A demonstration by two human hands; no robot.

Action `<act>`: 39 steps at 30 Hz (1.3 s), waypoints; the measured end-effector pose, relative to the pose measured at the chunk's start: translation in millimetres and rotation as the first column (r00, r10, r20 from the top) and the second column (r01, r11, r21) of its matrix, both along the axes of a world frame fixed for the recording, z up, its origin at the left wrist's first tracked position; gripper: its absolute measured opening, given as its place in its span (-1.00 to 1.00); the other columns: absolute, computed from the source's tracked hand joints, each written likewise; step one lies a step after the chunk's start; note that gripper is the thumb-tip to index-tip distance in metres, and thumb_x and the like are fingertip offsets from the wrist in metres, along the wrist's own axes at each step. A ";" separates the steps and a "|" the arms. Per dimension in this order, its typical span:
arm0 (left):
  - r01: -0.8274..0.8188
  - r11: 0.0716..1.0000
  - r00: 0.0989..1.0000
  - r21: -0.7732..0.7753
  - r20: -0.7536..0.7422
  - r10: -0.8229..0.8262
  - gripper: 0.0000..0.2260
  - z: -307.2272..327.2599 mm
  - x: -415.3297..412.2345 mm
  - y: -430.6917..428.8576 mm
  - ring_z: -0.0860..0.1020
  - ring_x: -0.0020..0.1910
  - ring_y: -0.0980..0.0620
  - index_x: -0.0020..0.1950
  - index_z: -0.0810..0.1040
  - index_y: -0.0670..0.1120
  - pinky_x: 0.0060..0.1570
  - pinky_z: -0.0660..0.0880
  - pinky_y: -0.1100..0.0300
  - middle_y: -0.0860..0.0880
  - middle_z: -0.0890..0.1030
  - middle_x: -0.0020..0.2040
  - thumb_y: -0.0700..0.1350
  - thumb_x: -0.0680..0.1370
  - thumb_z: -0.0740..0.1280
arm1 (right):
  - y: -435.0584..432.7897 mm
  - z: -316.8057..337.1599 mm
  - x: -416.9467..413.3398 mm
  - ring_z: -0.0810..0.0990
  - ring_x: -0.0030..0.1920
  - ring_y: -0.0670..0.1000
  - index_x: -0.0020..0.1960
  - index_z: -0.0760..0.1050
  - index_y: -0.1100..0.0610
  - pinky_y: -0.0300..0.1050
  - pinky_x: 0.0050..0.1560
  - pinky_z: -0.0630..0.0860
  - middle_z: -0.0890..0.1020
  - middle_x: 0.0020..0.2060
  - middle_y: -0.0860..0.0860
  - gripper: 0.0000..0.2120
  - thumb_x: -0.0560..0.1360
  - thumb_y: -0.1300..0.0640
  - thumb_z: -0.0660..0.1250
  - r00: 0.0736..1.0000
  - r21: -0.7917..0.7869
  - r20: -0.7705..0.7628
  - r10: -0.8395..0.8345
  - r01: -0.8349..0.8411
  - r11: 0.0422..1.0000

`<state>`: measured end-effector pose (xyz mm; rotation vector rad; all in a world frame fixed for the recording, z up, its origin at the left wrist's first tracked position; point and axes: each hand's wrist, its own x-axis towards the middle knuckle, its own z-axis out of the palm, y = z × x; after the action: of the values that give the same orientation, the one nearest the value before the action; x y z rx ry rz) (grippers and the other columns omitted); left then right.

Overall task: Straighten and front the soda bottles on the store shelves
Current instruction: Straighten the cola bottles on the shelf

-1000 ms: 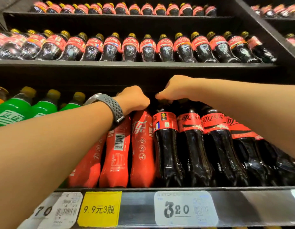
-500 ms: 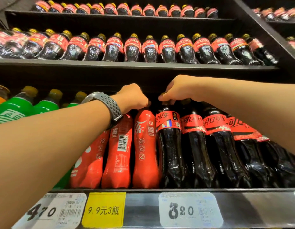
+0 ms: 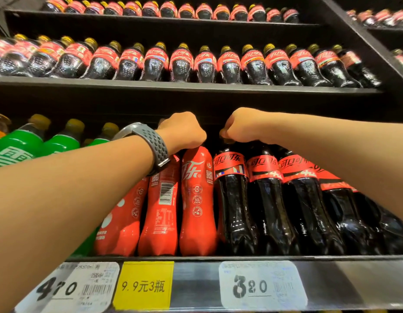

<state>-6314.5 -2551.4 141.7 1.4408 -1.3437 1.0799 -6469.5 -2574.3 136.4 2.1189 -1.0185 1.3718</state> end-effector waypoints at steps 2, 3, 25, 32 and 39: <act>-0.017 1.000 1.000 0.010 0.020 0.016 -0.82 0.3 -2.2 0.5 0.48 -0.15 -0.09 -0.08 0.53 -0.04 -0.09 0.41 0.05 -0.04 0.53 -0.16 0.05 0.47 0.32 | 4.6 0.5 -3.1 0.58 0.00 0.10 0.06 0.58 0.18 -0.14 -0.11 0.47 0.64 -0.05 0.08 -0.61 0.49 -0.15 0.33 1.000 -0.012 0.003 -0.024 0.024 1.000; -0.025 1.000 0.999 0.013 0.028 0.025 -0.83 0.7 -3.1 1.2 0.48 -0.15 -0.09 -0.08 0.53 -0.04 -0.09 0.42 0.04 -0.05 0.54 -0.15 0.04 0.48 0.31 | 6.5 1.1 -4.4 0.59 -0.05 0.09 0.01 0.59 0.17 -0.16 -0.18 0.45 0.65 -0.11 0.06 -0.58 0.46 -0.19 0.34 0.999 -0.018 0.005 -0.031 0.032 0.999; -0.042 0.991 0.998 -0.125 0.037 0.047 -0.74 -11.8 -12.6 6.1 0.50 -0.13 -0.13 -0.09 0.45 -0.04 -0.11 0.39 0.06 -0.09 0.54 -0.09 0.13 0.47 0.35 | -8.9 -1.8 9.5 0.58 0.02 0.14 0.18 0.54 0.21 -0.09 -0.07 0.50 0.62 0.02 0.14 -0.67 0.53 0.01 0.32 0.998 -0.075 0.026 -0.063 0.064 0.995; -0.078 0.997 0.996 0.006 0.041 0.078 -0.70 -3.3 -6.5 12.9 0.49 -0.15 -0.11 -0.10 0.45 -0.06 -0.15 0.43 0.07 -0.06 0.50 -0.13 0.18 0.48 0.31 | -5.7 -2.2 16.0 0.60 0.00 0.15 0.16 0.55 0.22 -0.06 -0.03 0.57 0.62 0.02 0.14 -0.72 0.54 0.10 0.27 0.987 -0.048 -0.008 -0.163 0.162 0.986; -0.010 0.998 0.997 -0.058 0.071 0.014 -0.78 2.5 17.7 31.4 0.55 -0.06 -0.16 0.05 0.59 -0.11 -0.20 0.39 0.12 -0.12 0.61 -0.02 -0.04 0.50 0.26 | -2.8 1.1 16.6 0.57 -0.14 0.14 0.07 0.58 0.20 -0.15 -0.22 0.46 0.61 -0.09 0.12 -0.74 0.46 0.08 0.32 0.980 -0.041 0.030 -0.199 0.200 0.979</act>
<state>-6296.8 -2520.0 144.1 1.3811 -1.3444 1.1786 -6453.0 -2577.1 137.5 1.9139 -1.1656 1.3144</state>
